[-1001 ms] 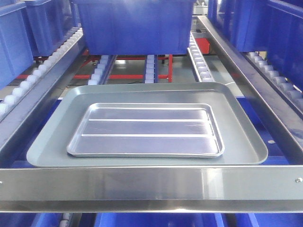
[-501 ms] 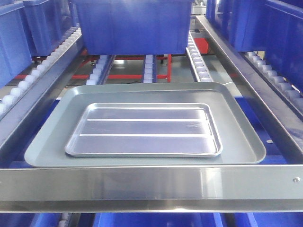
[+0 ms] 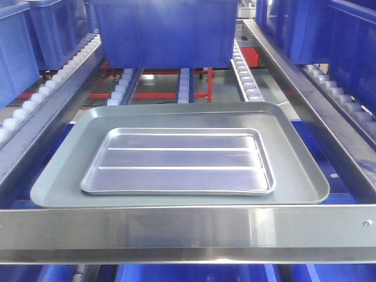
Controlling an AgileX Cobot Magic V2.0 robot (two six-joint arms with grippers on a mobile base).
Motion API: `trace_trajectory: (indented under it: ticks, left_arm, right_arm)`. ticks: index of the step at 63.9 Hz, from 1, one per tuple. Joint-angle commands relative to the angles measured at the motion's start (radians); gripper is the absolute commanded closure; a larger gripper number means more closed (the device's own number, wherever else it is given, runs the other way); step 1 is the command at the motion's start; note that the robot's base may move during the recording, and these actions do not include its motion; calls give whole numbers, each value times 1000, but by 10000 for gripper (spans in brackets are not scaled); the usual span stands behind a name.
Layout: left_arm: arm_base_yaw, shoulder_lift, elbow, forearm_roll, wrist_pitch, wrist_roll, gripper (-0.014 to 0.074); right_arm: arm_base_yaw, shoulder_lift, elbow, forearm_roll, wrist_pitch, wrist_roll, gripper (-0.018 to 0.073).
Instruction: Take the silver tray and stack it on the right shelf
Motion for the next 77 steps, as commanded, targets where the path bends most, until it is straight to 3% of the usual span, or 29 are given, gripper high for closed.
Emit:
trace_trajectory:
  ticks: [1, 10, 17, 25, 35, 45, 50, 77]
  left_arm:
    - [1, -15, 19, -8, -90, 5, 697]
    - [1, -15, 19, -8, -90, 5, 697]
    - [1, -15, 19, -8, -90, 5, 697]
    - [1, -15, 19, -8, -90, 5, 697]
    - [1, -15, 19, -8, -90, 5, 697]
    - [1, -15, 19, -8, -90, 5, 697]
    - [1, -15, 19, -8, -90, 5, 697]
    - [1, -13, 19, -8, -90, 5, 697]
  right_arm:
    - [-2, 12, -26, -21, -86, -12, 492]
    - [-65, 12, -3, -21, -119, -49, 492]
    - [-217, 12, 63, 30, -241, -152, 492]
    - [-399, 10, 176, 168, -392, -266, 492]
    - [-512, -23, 334, 187, -573, -276, 492]
    - [-562, -120, 475, 187, -719, -278, 492]
    - [-566, -180, 472, 187, -652, -278, 492]
    - [-565, -175, 472, 187, -645, -277, 492]
